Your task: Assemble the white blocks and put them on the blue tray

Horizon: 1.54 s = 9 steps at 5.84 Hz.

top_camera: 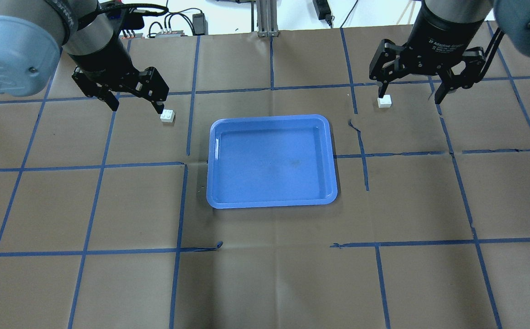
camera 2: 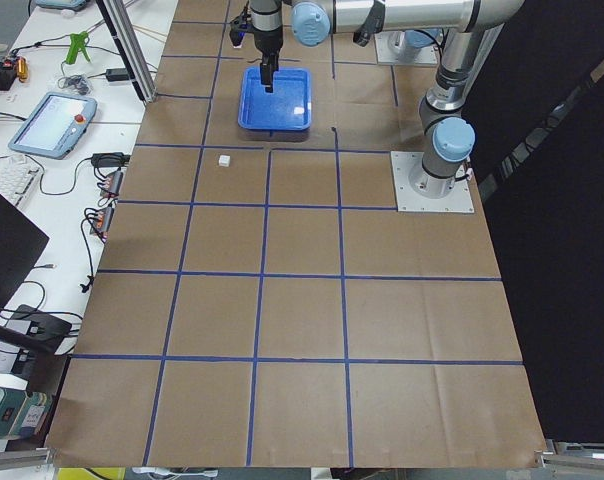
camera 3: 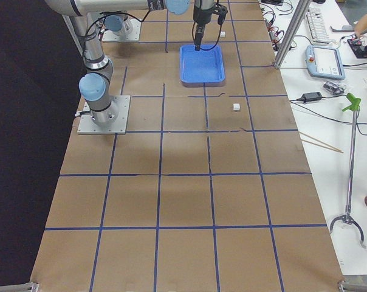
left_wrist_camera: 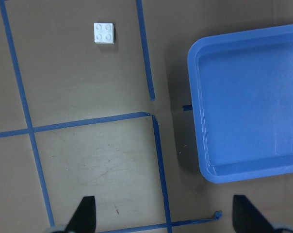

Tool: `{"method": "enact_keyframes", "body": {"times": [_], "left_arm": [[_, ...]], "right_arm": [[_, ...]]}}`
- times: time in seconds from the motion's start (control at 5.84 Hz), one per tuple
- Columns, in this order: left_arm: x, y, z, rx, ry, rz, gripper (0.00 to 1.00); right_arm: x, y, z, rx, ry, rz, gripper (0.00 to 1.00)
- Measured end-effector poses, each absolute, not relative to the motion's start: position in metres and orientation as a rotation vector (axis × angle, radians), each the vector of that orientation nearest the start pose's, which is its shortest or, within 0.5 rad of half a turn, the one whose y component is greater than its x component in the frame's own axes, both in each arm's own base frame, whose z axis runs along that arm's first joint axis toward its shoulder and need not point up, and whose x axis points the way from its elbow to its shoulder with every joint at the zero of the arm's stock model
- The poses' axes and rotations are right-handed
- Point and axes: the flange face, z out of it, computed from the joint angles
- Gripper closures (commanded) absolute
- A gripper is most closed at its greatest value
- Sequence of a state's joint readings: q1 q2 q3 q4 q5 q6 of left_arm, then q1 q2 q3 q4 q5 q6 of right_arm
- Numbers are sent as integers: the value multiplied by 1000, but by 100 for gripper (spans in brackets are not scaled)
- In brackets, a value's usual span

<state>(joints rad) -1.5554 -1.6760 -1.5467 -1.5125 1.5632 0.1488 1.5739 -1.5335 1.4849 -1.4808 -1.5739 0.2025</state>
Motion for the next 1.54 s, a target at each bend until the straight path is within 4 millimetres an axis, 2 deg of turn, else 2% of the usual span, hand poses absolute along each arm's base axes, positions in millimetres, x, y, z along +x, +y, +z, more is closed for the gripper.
{"method": "enact_keyframes", "body": {"times": [0.86,1.2,1.37,1.54], "left_arm": [[-125,-534,454,208,3144,27,1],[-121,-530,462,211,3137,14,1],[-112,-532,465,189,3136,5,1],[-101,-552,447,156,3141,4,1]], "right_arm": [[135,-502,503,313,3134,63,0],[135,-502,502,313,3134,68,0],[134,-502,502,317,3134,72,0],[132,-504,501,323,3135,76,0]]}}
